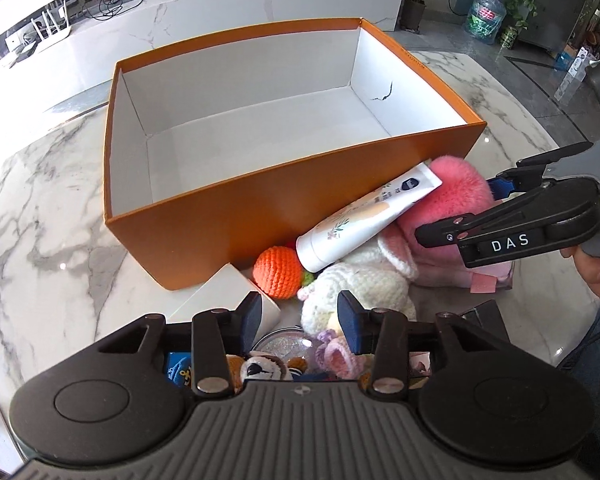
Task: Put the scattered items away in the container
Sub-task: 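Grasp the orange crocheted ball with the left tool while the right tool lifts the pom-pom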
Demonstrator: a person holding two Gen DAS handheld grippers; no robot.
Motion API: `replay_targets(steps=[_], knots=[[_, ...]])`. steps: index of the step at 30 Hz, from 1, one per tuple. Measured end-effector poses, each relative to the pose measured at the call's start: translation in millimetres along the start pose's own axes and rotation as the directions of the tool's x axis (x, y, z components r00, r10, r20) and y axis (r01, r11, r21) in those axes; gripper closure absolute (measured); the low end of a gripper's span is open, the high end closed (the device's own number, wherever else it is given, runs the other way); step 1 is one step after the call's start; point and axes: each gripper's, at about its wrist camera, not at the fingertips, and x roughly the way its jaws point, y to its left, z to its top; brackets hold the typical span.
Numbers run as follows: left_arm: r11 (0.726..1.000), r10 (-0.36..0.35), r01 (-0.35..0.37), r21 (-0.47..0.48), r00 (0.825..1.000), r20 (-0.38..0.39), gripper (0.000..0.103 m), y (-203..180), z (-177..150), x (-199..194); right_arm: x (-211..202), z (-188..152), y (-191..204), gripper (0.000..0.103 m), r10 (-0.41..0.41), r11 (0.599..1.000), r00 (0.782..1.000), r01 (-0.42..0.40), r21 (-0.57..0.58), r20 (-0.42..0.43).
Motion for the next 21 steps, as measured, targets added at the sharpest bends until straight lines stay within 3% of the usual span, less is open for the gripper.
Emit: replay_targets(steps=[4, 6, 10, 16, 21], knots=[[0.998, -0.056, 0.055, 0.036, 0.998, 0.011, 0.054, -7.4, -4.9, -0.5, 5.9, -0.4, 6.2, 0.041, -0.03, 0.999, 0.999, 0.031, -0.038, 0.032], [0.995, -0.075, 0.073, 0.075, 0.997, 0.015, 0.05, -16.7, -6.5, -0.5, 7.8, -0.9, 8.2, 0.056, -0.036, 0.998, 0.999, 0.038, -0.053, 0.041], [0.994, -0.075, 0.074, 0.078, 0.997, 0.013, 0.047, -19.8, -8.2, 2.5, 6.4, 1.6, 8.7, 0.058, -0.036, 0.998, 0.999, 0.038, -0.055, 0.038], [0.997, -0.05, 0.051, -0.061, 0.999, 0.011, 0.047, 16.4, 1.4, 11.2, -23.7, -0.7, 5.2, 0.058, -0.044, 0.997, 0.996, 0.049, -0.061, 0.076], [1.0, -0.001, 0.001, 0.019, 1.0, 0.0, 0.047, 16.8, 10.2, 26.3, -58.1, -5.1, -6.4, 0.058, -0.135, 0.989, 0.981, 0.143, -0.044, 0.138]])
